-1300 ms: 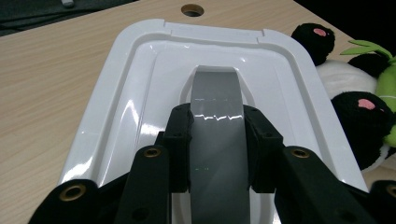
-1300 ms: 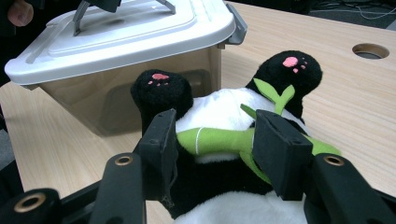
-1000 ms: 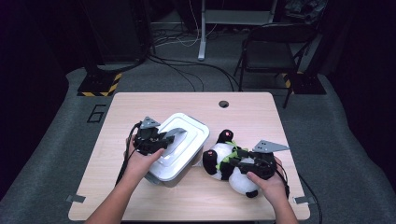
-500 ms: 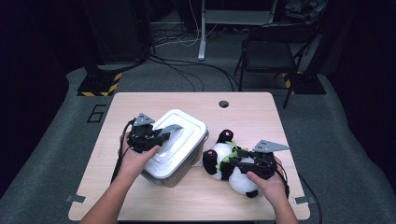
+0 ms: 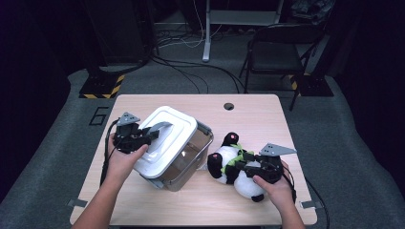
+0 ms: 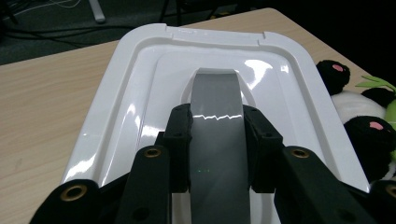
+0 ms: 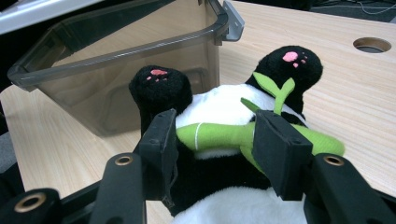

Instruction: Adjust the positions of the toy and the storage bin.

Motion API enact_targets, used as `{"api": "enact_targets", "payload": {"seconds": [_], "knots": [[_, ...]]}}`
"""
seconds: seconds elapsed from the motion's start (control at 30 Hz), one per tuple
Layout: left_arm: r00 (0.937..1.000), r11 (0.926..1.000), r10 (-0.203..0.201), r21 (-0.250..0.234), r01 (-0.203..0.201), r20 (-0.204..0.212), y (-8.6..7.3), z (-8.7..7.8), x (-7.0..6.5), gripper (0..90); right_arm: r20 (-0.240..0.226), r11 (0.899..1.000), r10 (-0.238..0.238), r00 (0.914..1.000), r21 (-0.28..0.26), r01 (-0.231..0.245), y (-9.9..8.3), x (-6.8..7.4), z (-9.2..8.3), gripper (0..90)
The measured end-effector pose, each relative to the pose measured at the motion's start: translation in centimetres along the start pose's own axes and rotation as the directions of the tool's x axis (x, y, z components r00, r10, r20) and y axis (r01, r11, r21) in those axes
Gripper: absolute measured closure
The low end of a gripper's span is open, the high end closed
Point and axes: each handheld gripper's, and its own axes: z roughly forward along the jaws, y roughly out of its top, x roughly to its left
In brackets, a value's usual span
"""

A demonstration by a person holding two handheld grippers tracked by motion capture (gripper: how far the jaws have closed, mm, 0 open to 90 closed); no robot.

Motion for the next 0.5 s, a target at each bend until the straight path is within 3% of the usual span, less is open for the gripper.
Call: {"api": "enact_targets", "payload": {"seconds": [0.5], "knots": [[0.9970, 0.9981, -0.056, -0.027, 0.055, -0.053, -1.5, -1.7, 3.0, 66.8, -0.001, 1.000, -0.006, 1.0000, -0.001, 0.006, 0.0, 0.2, 0.2, 48.9]]}}
